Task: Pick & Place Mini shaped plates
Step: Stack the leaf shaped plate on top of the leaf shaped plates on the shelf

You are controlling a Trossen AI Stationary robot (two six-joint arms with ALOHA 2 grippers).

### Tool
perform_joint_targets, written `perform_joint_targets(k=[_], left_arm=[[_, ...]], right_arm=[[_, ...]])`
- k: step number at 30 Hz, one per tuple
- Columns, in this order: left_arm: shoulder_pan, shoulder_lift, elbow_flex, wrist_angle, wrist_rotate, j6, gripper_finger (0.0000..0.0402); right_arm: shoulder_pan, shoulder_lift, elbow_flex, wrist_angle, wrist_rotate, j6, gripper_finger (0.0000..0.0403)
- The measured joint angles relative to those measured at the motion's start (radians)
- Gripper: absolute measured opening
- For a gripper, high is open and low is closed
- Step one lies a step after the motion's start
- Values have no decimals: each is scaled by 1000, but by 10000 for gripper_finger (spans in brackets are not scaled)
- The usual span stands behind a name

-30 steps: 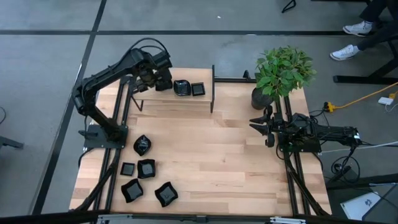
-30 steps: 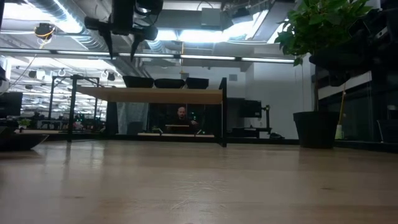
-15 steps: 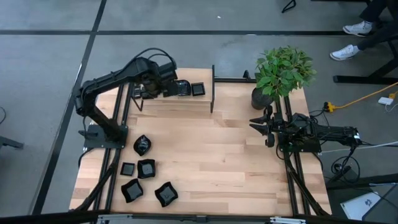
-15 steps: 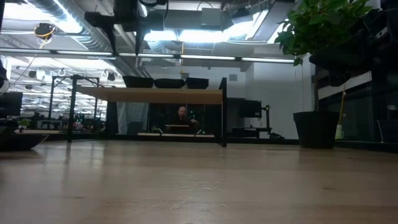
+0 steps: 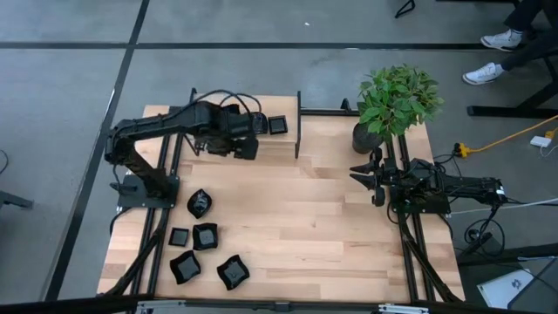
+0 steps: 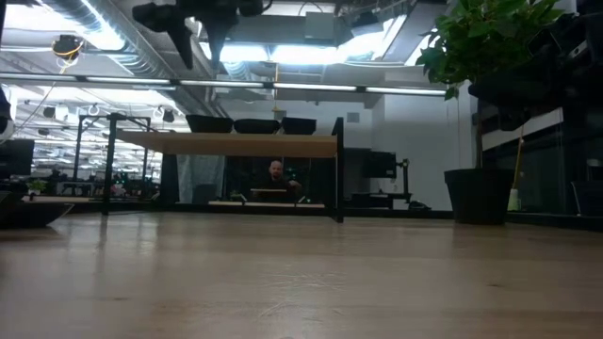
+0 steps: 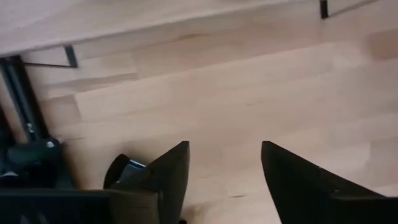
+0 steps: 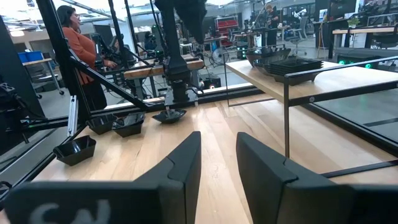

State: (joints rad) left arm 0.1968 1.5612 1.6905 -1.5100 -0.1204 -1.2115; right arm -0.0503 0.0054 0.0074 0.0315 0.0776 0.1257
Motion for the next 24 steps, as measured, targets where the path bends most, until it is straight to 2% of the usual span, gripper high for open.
perform_joint_targets(k=[10,17,24], left_arm=[[-141,0,0,48,-12,-195,97],[-250,42,0,49,-8,-424,56],[-340,132,0,81,73,-581,18]], right_arm=[[0,0,0,0,0,0,103],[0,0,0,0,0,0,103],[0,0,0,0,0,0,103]])
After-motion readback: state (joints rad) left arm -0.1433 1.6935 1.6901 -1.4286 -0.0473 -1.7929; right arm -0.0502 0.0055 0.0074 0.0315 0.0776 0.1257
